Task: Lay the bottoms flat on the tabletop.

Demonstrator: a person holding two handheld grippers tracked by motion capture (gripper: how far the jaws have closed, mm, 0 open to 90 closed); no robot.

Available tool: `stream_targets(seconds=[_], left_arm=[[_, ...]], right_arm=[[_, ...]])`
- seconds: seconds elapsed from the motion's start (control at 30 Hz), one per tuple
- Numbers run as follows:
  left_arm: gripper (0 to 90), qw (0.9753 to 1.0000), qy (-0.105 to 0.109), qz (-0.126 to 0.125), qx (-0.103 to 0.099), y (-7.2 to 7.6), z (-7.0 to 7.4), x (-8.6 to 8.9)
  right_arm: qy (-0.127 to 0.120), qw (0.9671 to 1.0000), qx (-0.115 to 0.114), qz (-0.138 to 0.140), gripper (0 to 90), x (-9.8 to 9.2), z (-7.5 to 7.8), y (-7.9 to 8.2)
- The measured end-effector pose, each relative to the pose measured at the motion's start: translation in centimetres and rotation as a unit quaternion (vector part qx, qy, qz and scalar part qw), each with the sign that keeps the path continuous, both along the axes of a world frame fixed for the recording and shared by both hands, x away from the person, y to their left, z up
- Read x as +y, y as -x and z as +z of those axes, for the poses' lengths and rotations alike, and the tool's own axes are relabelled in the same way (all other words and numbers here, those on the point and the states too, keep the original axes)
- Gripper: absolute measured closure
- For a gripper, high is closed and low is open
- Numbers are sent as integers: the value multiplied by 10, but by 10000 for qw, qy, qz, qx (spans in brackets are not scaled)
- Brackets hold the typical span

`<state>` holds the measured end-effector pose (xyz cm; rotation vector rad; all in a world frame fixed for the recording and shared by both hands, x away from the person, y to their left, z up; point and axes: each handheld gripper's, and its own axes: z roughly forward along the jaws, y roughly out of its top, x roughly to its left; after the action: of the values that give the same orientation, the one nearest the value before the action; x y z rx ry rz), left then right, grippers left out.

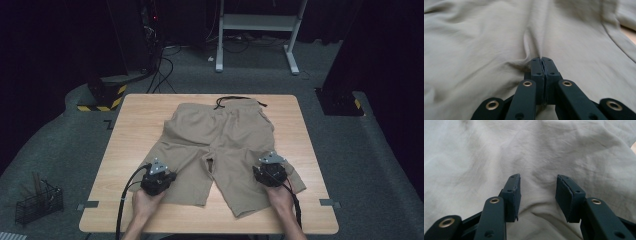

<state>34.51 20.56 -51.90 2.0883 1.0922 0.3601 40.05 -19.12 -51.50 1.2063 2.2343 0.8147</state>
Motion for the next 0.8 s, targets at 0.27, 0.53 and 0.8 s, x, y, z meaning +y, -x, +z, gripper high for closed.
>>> stream_targets(seconds=[0.27,0.53,0.8], left_arm=[[714,9985,-48,-539,38,13,19,-14],[501,9993,-217,315,-46,-32,11,-10],[487,9990,-109,394,-180,-29,-2,-7]], right_arm=[[-587,9982,-24,-129,526,-13,-8,7],[17,9987,-257,447,869,-9,-5,30],[154,9957,136,899,842,-10,4,48]])
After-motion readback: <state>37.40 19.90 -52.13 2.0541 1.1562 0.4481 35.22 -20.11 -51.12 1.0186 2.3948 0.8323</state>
